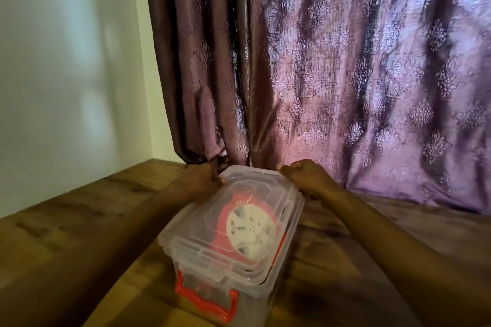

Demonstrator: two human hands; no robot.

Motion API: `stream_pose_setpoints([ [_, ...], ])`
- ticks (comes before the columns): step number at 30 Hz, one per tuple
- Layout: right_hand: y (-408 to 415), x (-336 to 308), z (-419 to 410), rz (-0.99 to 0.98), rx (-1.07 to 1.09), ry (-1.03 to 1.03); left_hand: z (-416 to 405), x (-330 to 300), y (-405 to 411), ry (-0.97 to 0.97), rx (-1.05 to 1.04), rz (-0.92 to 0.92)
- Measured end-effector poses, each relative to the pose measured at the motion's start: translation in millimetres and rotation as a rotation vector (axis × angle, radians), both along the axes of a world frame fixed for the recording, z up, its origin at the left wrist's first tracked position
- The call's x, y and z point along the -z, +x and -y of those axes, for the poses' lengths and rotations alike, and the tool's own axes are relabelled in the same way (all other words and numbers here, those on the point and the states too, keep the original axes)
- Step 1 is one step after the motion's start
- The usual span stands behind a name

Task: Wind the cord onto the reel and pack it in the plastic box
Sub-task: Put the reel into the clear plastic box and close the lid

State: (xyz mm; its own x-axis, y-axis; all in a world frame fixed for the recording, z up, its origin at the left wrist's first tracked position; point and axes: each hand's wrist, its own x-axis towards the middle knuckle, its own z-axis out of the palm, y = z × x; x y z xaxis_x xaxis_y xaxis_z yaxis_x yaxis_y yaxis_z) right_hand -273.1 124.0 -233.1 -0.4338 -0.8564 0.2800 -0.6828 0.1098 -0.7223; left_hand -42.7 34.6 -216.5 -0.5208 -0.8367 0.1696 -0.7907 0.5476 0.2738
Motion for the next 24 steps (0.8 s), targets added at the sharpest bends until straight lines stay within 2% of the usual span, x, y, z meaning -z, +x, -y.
stream_pose_setpoints([
  [3, 5, -6, -7, -0.104, -0.007, 0.136, -4, 4, 0, -0.024, 0.02, 0.107],
  [6, 9, -9, -10, -0.203, 0.016, 0.235, -8, 5, 2, -0.02, 0.002, 0.139],
  [10, 10, -8, -10, -0.522, 0.127, 0.304, -13, 7, 4, -0.04, -0.023, 0.136],
  [12, 10, -4, -10, -0.614, 0.152, 0.306, -12, 10, 3, -0.049, -0.032, 0.12],
  [15, 12, 1, -10, -0.608, 0.132, 0.335, -11, 14, 2, -0.059, -0.043, 0.086],
  [20, 15, -1, -11, -0.483, 0.093, 0.301, -10, 22, -1, -0.116, -0.077, 0.066],
  [24, 17, -2, -12, -0.487, 0.088, 0.269, -7, 28, -3, -0.144, -0.071, 0.064],
])
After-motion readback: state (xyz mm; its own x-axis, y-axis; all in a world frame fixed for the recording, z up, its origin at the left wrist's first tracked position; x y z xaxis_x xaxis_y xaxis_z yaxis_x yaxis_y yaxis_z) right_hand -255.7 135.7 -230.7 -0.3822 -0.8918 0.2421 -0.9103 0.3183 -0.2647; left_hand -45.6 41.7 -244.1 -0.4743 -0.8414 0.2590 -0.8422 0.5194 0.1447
